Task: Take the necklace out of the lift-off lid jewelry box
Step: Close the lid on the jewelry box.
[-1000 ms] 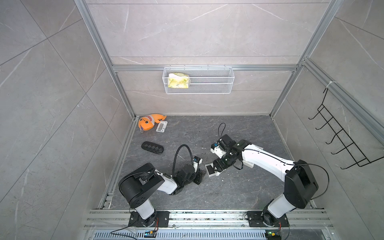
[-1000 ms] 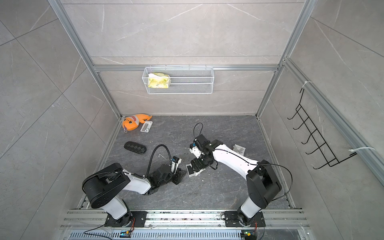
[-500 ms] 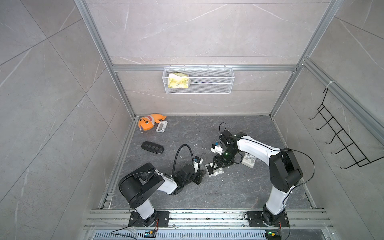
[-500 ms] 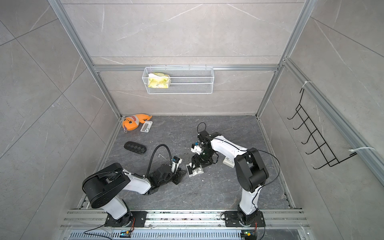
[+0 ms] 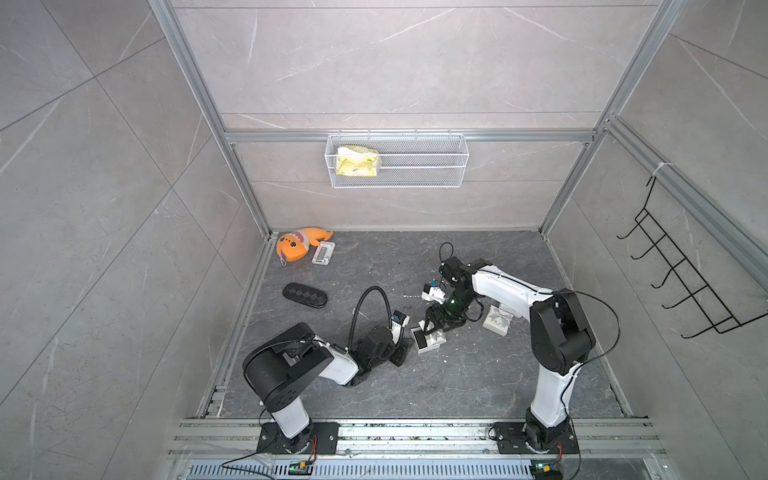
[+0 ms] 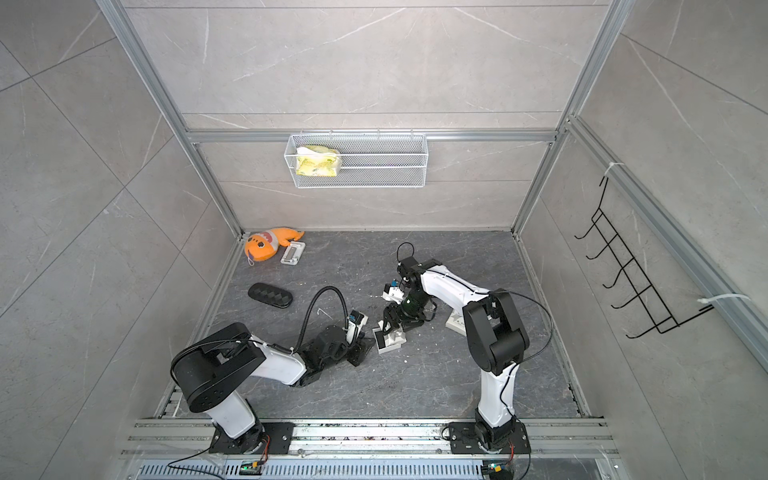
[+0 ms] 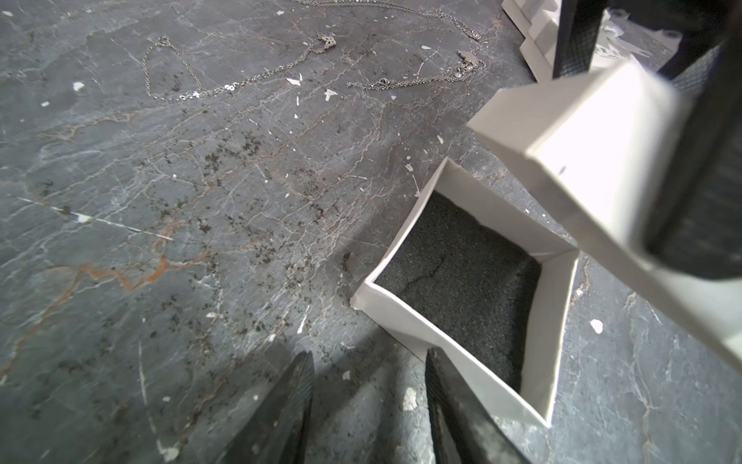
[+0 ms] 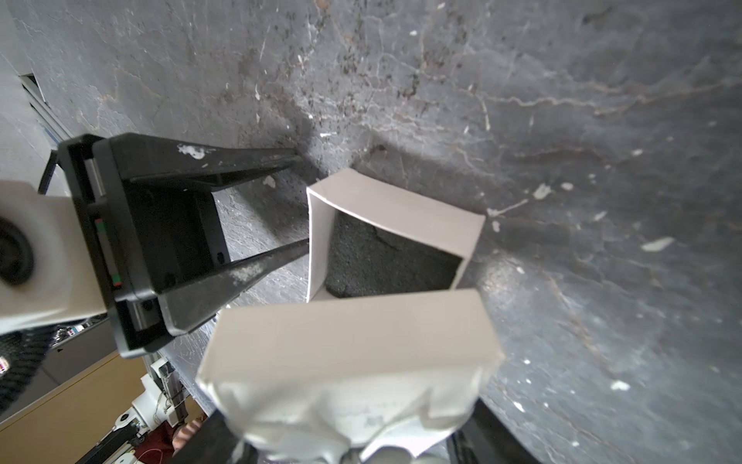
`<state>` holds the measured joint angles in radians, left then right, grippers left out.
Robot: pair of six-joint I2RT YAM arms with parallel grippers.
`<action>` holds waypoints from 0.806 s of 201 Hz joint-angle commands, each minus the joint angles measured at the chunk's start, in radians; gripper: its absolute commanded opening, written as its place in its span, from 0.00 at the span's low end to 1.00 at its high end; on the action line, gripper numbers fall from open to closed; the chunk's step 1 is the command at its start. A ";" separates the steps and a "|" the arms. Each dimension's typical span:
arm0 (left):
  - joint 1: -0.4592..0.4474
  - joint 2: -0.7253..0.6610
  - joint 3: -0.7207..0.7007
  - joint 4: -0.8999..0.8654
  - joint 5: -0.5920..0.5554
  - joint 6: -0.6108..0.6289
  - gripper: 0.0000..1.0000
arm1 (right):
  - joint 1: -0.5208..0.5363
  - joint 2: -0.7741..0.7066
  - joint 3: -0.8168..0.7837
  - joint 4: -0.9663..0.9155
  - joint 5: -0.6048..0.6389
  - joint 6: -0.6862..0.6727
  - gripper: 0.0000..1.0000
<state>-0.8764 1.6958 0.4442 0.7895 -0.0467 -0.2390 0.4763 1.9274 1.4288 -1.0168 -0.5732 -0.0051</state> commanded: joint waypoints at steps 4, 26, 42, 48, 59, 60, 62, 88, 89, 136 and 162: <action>-0.001 0.009 0.036 0.006 -0.039 0.035 0.49 | -0.004 0.034 0.031 -0.029 -0.028 -0.025 0.68; 0.000 0.005 0.040 -0.002 -0.046 0.046 0.49 | -0.006 0.042 0.033 -0.028 -0.035 -0.024 0.69; 0.001 0.004 0.048 -0.012 -0.039 0.053 0.49 | -0.007 0.050 0.030 -0.024 -0.046 -0.023 0.69; -0.001 0.007 0.052 -0.012 -0.036 0.054 0.49 | -0.007 0.051 0.030 -0.018 -0.046 -0.020 0.69; -0.001 0.011 0.056 -0.012 -0.031 0.056 0.49 | -0.008 0.056 0.030 -0.012 -0.048 -0.017 0.69; -0.001 0.011 0.057 -0.013 -0.030 0.056 0.49 | -0.007 0.057 0.030 -0.011 -0.048 -0.018 0.69; -0.001 0.011 0.057 -0.013 -0.030 0.057 0.49 | -0.008 0.057 0.030 -0.009 -0.048 -0.017 0.69; 0.001 0.016 0.064 -0.010 -0.018 0.054 0.49 | -0.007 0.070 0.042 0.007 -0.051 0.005 0.69; 0.001 0.016 0.064 -0.009 -0.017 0.054 0.49 | -0.008 0.071 0.041 0.008 -0.050 0.006 0.69; -0.001 0.032 0.074 0.003 0.006 0.052 0.49 | -0.006 0.076 0.050 0.039 -0.041 0.060 0.70; -0.001 0.040 0.077 0.017 0.020 0.046 0.49 | 0.000 0.073 0.048 0.050 -0.029 0.082 0.72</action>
<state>-0.8761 1.7226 0.4885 0.7555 -0.0685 -0.2115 0.4667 1.9892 1.4532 -0.9943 -0.5907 0.0410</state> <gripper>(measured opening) 0.486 0.709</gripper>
